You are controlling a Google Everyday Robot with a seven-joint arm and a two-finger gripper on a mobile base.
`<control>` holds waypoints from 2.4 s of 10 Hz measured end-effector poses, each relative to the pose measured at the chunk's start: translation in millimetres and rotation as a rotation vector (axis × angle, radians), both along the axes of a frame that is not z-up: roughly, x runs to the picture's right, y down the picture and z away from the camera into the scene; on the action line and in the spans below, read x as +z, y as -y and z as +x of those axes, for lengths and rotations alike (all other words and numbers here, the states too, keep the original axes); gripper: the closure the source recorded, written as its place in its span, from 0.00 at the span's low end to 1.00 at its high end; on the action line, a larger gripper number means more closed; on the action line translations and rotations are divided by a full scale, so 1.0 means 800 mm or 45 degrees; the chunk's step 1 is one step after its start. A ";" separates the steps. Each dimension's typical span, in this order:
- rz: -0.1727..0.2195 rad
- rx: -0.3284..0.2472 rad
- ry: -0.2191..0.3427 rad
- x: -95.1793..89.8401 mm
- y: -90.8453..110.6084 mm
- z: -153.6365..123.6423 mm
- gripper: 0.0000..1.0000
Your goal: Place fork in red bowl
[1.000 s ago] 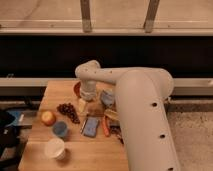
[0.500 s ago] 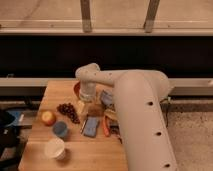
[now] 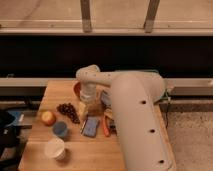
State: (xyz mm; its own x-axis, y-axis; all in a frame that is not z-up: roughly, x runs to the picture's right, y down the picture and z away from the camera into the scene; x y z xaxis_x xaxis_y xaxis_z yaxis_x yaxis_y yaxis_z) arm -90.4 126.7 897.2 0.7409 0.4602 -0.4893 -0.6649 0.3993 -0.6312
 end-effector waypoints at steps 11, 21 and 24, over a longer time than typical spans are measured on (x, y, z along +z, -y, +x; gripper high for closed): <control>0.018 0.019 0.001 0.002 0.002 -0.003 1.00; 0.187 0.092 0.027 -0.027 0.055 0.002 1.00; 0.244 0.132 0.016 -0.040 0.077 0.013 1.00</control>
